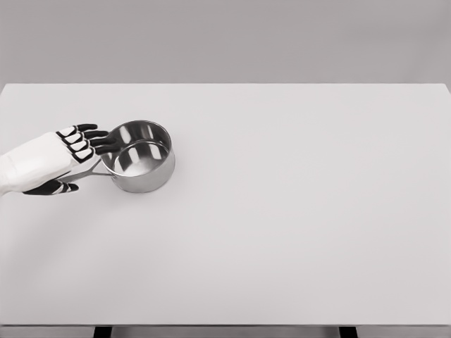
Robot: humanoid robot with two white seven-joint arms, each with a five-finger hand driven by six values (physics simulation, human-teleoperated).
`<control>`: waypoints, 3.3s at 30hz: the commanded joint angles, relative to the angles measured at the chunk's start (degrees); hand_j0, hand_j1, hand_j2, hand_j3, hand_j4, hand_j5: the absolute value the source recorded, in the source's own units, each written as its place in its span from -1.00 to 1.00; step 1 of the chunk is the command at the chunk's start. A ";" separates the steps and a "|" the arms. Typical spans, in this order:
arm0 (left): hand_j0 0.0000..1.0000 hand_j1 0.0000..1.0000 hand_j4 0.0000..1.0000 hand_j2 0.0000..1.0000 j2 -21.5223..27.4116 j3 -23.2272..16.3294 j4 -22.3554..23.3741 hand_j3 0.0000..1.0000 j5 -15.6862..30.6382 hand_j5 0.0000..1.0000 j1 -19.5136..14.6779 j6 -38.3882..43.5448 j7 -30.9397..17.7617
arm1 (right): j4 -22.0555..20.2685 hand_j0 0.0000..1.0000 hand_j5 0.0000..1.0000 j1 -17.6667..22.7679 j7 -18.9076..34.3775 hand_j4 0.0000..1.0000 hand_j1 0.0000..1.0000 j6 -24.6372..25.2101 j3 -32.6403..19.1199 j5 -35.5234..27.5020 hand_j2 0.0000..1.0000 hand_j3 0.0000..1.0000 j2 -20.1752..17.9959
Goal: Rotate pot handle
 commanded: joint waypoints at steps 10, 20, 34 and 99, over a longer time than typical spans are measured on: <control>1.00 1.00 1.00 1.00 -0.34 0.36 1.98 1.00 0.40 1.00 -0.09 -0.04 0.03 | 0.00 1.00 1.00 0.00 0.03 1.00 1.00 -0.02 -0.01 0.02 1.00 1.00 -0.01; 1.00 1.00 1.00 1.00 -1.48 0.36 2.77 1.00 0.32 1.00 -0.18 -0.04 0.03 | 0.00 1.00 1.00 0.00 0.03 1.00 1.00 -0.02 -0.01 0.02 1.00 1.00 -0.01; 1.00 1.00 1.00 1.00 -3.07 0.19 5.05 1.00 0.32 1.00 -0.09 -0.04 0.03 | 0.00 1.00 1.00 0.00 0.03 1.00 1.00 -0.02 -0.01 0.02 1.00 1.00 -0.01; 1.00 1.00 1.00 1.00 -3.86 3.79 7.16 1.00 -3.55 1.00 -0.79 -0.04 -0.23 | 0.00 1.00 1.00 0.00 0.03 1.00 1.00 -0.02 -0.01 0.02 1.00 1.00 -0.01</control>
